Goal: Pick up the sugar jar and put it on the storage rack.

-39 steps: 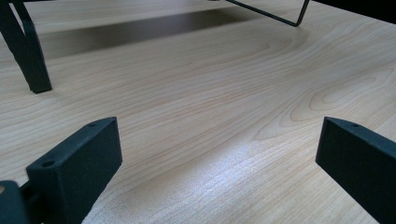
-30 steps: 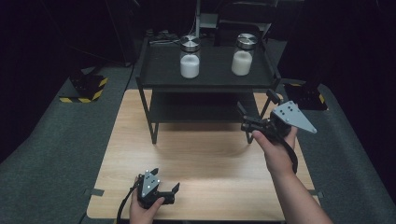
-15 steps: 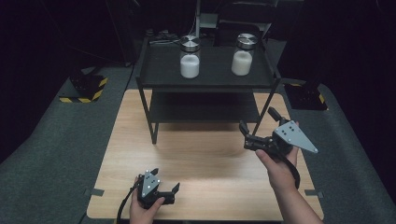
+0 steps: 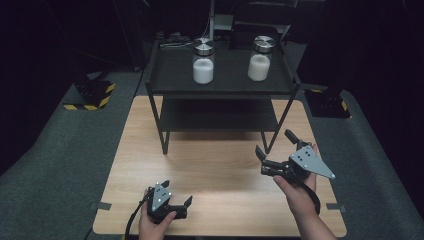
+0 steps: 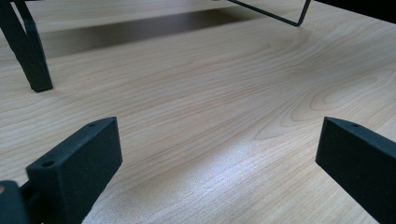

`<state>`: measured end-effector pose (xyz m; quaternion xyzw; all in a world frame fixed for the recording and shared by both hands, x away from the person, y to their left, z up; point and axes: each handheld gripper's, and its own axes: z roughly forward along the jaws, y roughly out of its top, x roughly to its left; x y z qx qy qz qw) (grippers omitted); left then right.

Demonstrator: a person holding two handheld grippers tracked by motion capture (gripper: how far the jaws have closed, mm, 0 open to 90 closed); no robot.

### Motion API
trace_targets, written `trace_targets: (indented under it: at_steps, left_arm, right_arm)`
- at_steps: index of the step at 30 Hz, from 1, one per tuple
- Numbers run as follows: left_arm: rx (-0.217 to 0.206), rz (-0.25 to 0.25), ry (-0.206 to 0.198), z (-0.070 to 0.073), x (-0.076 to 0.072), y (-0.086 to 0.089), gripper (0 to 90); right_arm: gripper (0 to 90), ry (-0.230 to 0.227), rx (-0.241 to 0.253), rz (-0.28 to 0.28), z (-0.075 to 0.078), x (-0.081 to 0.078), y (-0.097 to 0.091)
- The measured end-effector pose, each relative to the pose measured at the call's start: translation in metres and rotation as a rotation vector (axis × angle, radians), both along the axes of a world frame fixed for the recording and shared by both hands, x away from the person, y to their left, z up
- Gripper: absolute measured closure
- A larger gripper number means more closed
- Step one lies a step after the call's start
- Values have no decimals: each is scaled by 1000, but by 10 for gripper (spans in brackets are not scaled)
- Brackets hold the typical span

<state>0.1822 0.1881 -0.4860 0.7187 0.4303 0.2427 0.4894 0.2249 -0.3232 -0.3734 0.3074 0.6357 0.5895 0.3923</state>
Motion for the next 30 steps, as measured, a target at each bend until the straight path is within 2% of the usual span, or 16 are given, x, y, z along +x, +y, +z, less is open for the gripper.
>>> trace_targets:
  at_steps: [7,19,20,30]
  left_arm:
    - [3,-5,-1,0,0,0,7]
    - [10,-6,-3,0,0,-1,7]
    - [9,-7,-3,0,0,-1,7]
    - [9,-7,-5,0,-1,-1,7]
  right_arm:
    - [4,31,-2,-2,-15,-4,-4]
    - [4,107,-16,-24,-55,-17,-15]
    - [4,107,-16,-24,-55,-17,-15]
    - [4,194,-46,-61,-83,-24,-22]
